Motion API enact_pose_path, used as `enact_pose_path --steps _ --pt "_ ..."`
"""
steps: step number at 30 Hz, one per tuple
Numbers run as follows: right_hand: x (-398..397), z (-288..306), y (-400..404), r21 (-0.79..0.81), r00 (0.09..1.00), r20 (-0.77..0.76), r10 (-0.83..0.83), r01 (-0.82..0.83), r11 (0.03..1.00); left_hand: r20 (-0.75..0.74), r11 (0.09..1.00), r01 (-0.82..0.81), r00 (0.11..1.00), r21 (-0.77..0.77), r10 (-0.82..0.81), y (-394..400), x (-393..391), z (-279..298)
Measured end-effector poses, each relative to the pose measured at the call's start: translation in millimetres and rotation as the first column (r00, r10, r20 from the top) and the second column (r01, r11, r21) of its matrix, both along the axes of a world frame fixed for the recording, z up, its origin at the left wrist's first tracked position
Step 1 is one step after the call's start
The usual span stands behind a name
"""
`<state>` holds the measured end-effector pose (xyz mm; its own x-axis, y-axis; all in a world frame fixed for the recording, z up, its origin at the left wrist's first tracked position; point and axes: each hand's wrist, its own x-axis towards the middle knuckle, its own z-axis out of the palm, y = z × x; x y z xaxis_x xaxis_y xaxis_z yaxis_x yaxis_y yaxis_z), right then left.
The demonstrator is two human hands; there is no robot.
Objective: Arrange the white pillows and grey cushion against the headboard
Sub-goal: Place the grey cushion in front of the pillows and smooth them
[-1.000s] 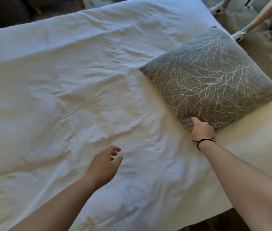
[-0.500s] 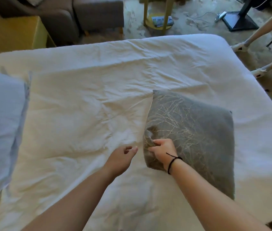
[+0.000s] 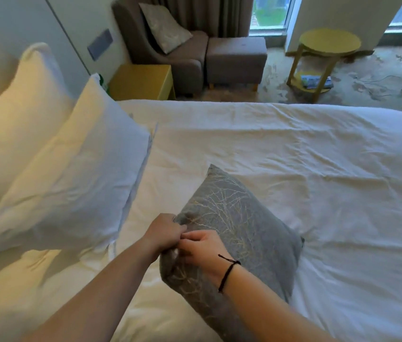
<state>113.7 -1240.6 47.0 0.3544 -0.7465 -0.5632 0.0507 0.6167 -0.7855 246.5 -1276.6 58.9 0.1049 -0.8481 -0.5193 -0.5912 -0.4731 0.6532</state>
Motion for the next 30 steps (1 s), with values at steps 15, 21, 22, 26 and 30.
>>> enact_pose_path --steps 15,21,22,26,30 --pt "-31 57 -149 0.13 -0.109 -0.967 0.229 -0.988 0.079 0.31 0.93 0.328 0.913 -0.167 -0.266 35 6 55" --pt "10 83 -166 -0.003 0.01 -0.997 0.081 -0.997 0.082 0.356 0.94 0.206 0.929 -0.271 -0.101 33 76 68" --pt "19 87 -167 -0.061 0.065 -0.997 0.043 -0.993 0.097 0.34 0.936 0.177 0.938 -0.304 -0.067 30 92 71" --pt "67 114 -178 -0.224 0.218 -0.974 -0.054 -0.962 0.157 0.21 0.902 0.084 0.978 -0.424 0.008 12 157 82" --pt "142 154 -213 -0.203 0.186 -0.971 -0.148 -0.973 0.107 0.069 0.862 0.003 0.997 -0.507 0.038 -15 221 88"
